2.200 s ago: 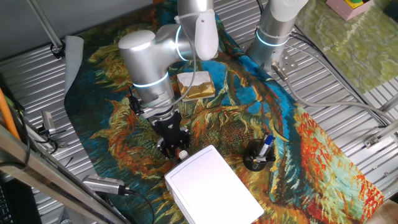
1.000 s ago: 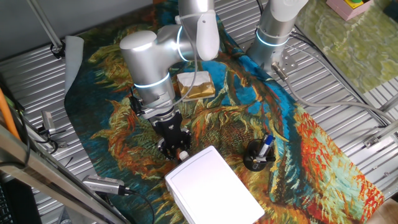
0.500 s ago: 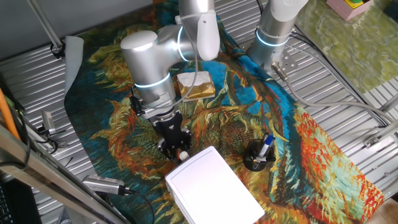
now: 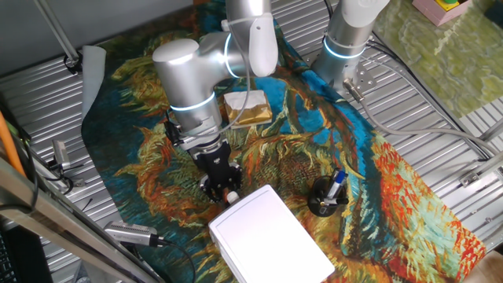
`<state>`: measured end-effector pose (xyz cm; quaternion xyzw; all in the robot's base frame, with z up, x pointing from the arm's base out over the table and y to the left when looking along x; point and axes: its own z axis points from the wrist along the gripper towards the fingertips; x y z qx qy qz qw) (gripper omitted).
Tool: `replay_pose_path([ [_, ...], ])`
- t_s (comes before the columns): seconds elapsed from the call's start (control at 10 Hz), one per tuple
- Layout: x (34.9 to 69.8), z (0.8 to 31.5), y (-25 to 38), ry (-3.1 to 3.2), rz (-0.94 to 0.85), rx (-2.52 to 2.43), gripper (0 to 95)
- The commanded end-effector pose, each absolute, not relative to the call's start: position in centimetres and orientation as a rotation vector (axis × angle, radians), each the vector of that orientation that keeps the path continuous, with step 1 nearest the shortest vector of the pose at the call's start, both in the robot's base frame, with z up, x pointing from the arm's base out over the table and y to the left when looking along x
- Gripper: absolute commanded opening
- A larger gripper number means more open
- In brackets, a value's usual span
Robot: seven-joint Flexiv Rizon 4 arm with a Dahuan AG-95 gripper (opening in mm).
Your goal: Grasp the handle and close the drawer
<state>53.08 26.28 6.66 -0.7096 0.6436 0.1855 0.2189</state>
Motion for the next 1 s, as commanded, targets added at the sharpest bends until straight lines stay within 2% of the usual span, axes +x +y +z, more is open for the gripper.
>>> replay_pose_path([
  [0.1, 53.09, 5.99, 26.77, 1.779, 0.517, -1.966, 0.0],
  [1.0, 53.12, 6.11, 27.0, 1.769, 0.533, -1.956, 0.0],
])
